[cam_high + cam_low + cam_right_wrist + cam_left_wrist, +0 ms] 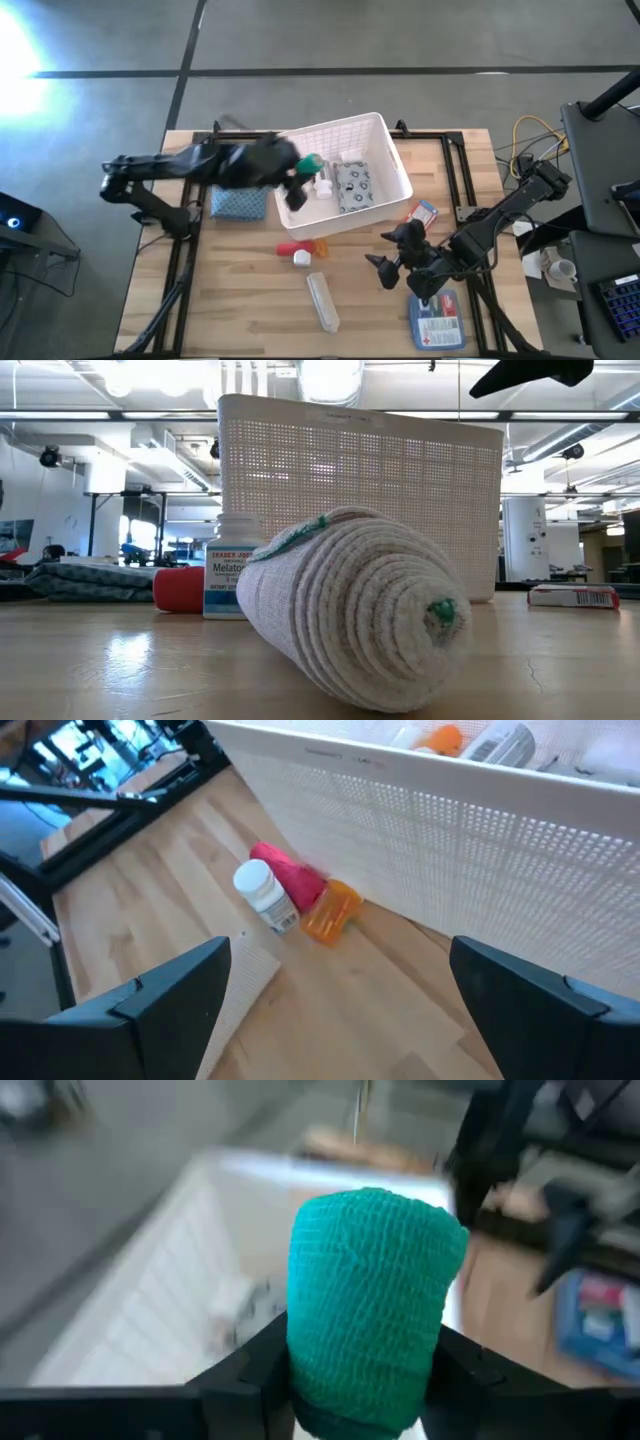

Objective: Pick & place medical supplies in basket/bin
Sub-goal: Put the green bandage into the white bin, then put the white pill bottle into the white bin

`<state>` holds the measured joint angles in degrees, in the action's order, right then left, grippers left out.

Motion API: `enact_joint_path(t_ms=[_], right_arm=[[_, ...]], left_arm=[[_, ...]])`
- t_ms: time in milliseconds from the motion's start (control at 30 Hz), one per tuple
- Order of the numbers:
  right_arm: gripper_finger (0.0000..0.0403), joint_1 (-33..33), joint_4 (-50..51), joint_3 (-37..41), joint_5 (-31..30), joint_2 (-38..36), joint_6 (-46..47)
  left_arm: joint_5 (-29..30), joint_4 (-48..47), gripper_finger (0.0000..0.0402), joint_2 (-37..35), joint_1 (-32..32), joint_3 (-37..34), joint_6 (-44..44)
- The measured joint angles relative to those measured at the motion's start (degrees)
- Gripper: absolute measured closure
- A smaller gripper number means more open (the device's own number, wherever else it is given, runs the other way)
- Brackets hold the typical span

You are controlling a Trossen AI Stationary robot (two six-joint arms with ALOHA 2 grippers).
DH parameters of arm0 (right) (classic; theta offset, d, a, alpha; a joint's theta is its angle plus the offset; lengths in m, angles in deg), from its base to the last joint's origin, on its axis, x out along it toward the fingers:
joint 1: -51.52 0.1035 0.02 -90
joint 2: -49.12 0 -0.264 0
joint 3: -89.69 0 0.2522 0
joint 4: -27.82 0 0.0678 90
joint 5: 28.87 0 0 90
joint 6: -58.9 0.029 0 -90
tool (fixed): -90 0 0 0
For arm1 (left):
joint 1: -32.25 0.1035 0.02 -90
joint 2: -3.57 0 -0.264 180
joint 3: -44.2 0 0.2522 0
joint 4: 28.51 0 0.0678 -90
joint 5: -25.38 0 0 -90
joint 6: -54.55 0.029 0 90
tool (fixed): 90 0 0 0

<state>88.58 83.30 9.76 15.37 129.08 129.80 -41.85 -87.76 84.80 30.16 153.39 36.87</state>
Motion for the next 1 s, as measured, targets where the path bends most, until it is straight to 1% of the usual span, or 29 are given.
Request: enact_joint_path(t_ms=[67, 133, 233, 300, 433, 533, 600, 667, 733, 800, 900, 967, 1000], right_arm=[[0.0038, 0.0, 0.0, 0.0, -0.3, 0.0, 1.5], [0.0038, 0.1, 0.1, 0.0, -0.5, 0.0, 2.8], [0.0038, 0.1, 0.6, 0.0, -0.5, 0.0, 4.6], [0.0038, 0.1, 2.1, 0.0, -0.5, 0.0, 6.4], [0.0038, 0.1, 6.2, 0.0, -0.5, 0.0, 9.6], [0.0038, 0.0, 8.2, 0.1, -0.4, 0.0, 10.4], [0.0038, 0.0, 9.0, 0.2, -0.3, 0.0, 10.4], [0.0038, -0.4, 9.1, 0.6, -0.2, 0.0, 10.3], [0.0038, -1.0, 9.2, 1.2, -0.2, 0.0, 10.7], [0.0038, -1.8, 9.2, 1.9, -0.1, 0.0, 11.4], [0.0038, -2.8, 9.0, 2.9, -0.1, 0.0, 12.7], [0.0038, -3.1, 9.0, 3.4, 0.1, 0.0, 13.6], [0.0038, -3.3, 9.0, 3.5, 0.5, 0.0, 13.8]], left_arm=[[-7.0, -1.1, 0.0235, 1.5, 4.7, -2.5, 0.0], [-10.9, -2.0, 0.0207, 2.6, 7.0, -5.4, -0.1], [-11.8, -2.1, 0.0161, 3.1, 7.6, -9.1, -0.5], [-11.8, -2.0, 0.0136, 2.5, 7.5, -10.2, -0.6], [-11.8, -2.4, 0.0106, -0.9, 4.4, -9.8, -0.6], [-11.7, -4.5, 0.0101, -3.6, 0.4, -7.9, -1.4], [-11.4, -6.6, 0.0100, -5.3, -3.3, -7.5, -3.8], [-9.9, -9.4, 0.0100, -6.1, -8.1, -7.8, -10.7], [-7.0, -13.8, 0.0100, -6.0, -13.4, -9.2, -22.1], [-0.9, -16.1, 0.0100, -4.9, -18.6, -11.8, -33.9], [8.8, -13.9, 0.0100, -2.4, -25.6, -16.8, -50.0], [12.4, -10.3, 0.0101, -0.1, -27.9, -19.5, -56.9], [12.8, -9.2, 0.0103, 1.2, -28.4, -20.6, -60.4]])
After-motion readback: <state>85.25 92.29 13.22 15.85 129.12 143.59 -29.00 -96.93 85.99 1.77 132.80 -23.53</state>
